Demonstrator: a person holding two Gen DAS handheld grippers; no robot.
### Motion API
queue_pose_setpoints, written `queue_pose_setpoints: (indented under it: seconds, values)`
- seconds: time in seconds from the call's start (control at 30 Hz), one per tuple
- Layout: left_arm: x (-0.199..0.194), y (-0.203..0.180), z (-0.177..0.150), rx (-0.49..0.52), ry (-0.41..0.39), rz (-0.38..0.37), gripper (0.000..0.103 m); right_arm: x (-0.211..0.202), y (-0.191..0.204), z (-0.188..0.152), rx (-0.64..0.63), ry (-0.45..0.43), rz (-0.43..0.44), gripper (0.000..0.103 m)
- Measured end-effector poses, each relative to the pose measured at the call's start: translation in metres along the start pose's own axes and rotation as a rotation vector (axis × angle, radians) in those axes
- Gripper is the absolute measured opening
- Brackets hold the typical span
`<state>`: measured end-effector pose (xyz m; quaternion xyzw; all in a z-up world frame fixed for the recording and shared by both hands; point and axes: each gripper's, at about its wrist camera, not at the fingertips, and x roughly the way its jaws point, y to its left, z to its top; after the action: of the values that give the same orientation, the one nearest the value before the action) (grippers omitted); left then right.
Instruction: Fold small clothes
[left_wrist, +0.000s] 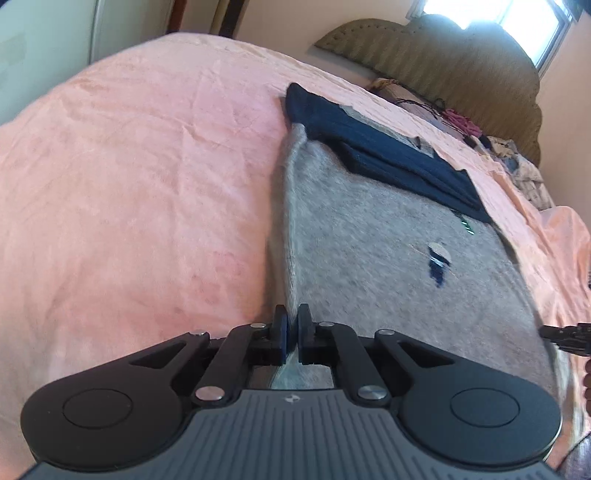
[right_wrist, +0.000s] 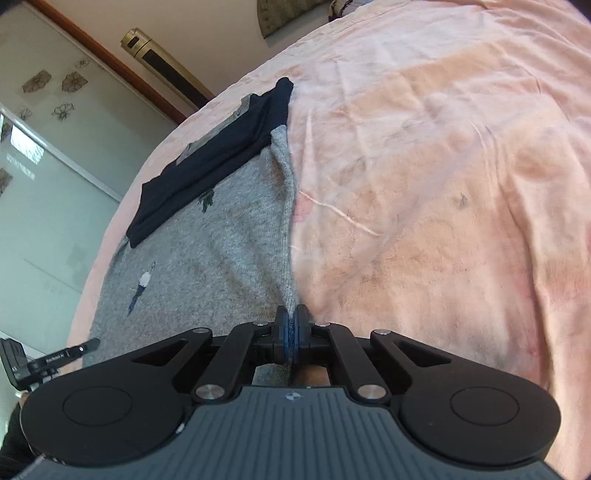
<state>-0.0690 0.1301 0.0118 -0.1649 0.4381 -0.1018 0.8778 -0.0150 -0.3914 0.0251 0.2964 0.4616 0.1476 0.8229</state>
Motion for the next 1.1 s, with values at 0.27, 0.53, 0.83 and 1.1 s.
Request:
queue_pose_setpoints:
  seconds: [0.27,0.53,0.83,1.1]
  values:
    - [-0.021,-0.003,-0.044,-0.136,0.032,-0.157,0.009,-0.019,0.008,-0.055,0.058,0.141,0.206,0.047]
    - [-0.033,-0.011,-0.041,-0.061,0.028,-0.132,0.005,-0.052,0.024,-0.051,-0.072,0.085,0.137,0.009]
    - [-0.033,0.009,-0.065,-0.185,0.115,-0.291,0.056,-0.051,0.001,-0.068,0.028,0.125,0.176,0.061]
    - [-0.037,0.002,-0.077,-0.158,0.140,-0.218,0.005,-0.039,0.013,-0.082,-0.018,0.206,0.148,0.009]
